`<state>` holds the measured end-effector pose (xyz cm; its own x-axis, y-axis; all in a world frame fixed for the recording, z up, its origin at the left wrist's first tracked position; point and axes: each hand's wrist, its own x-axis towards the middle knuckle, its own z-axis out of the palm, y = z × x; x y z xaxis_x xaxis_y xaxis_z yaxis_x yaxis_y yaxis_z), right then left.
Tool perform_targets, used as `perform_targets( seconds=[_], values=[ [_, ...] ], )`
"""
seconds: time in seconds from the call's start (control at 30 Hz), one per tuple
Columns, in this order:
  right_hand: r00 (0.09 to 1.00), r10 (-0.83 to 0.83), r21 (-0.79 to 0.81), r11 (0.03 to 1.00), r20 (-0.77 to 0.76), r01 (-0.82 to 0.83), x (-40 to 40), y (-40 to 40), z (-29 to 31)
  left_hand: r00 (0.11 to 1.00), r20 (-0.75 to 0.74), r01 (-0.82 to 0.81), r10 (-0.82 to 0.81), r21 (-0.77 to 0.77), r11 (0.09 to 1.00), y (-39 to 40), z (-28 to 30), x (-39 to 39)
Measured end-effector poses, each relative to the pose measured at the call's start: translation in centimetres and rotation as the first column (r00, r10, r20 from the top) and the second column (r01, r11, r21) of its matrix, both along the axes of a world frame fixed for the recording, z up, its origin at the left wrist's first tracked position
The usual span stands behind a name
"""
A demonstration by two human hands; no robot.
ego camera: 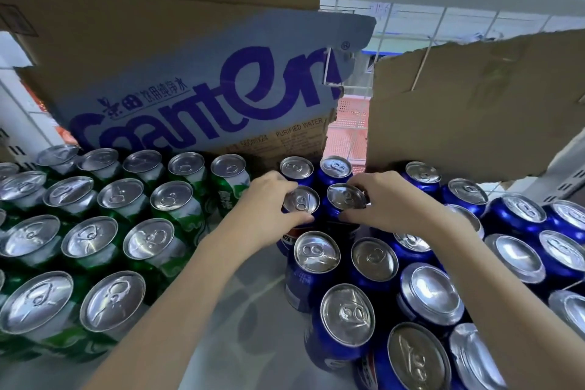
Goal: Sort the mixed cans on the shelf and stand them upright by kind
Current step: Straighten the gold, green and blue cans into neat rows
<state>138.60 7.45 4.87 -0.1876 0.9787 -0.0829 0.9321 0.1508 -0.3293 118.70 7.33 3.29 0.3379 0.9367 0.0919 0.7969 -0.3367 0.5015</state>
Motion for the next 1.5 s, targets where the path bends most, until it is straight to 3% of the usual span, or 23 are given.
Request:
perform_targets(
  seconds=[0.53,0.7,0.83,1.07,1.2,1.33,1.5],
  values=[
    [0.999,-0.017,0.045,0.999,-0.038,0.019,-0.5,-0.4,-0.9,0.999,0.032,-0.036,0.036,0.014,0.999,-0.1,-0.3,0.2],
    [0.998,-0.030,0.067,0.997,0.063,0.026,-0.5,-1.7,-0.9,0.998,0.048,-0.033,0.031,0.036,0.999,-0.4,-0.6,0.2],
    [0.998,-0.040,0.112,0.993,0.055,0.034,-0.3,-3.7,0.1,0.998,0.050,-0.040,0.038,0.041,0.998,-0.7,-0.6,0.1],
    [0.982,0.091,0.103,0.989,0.167,-0.110,0.8,-9.1,2.4,0.997,0.024,-0.070,0.069,0.089,0.994,-2.8,-0.3,0.2],
    [0.976,0.167,0.076,0.981,0.143,-0.179,1.2,-10.2,1.6,0.989,0.131,0.036,-0.066,0.222,0.974,-5.5,0.4,0.3],
    [0.972,0.181,0.000,0.983,0.152,-0.183,0.6,-9.8,0.1,0.984,-0.023,0.177,-0.176,0.056,0.983,-7.2,-0.8,0.6],
    [0.957,0.200,0.065,0.974,0.209,-0.218,0.3,-9.0,-0.1,0.987,0.031,0.160,-0.160,-0.016,0.987,-7.6,-0.7,-0.9]
  ],
)
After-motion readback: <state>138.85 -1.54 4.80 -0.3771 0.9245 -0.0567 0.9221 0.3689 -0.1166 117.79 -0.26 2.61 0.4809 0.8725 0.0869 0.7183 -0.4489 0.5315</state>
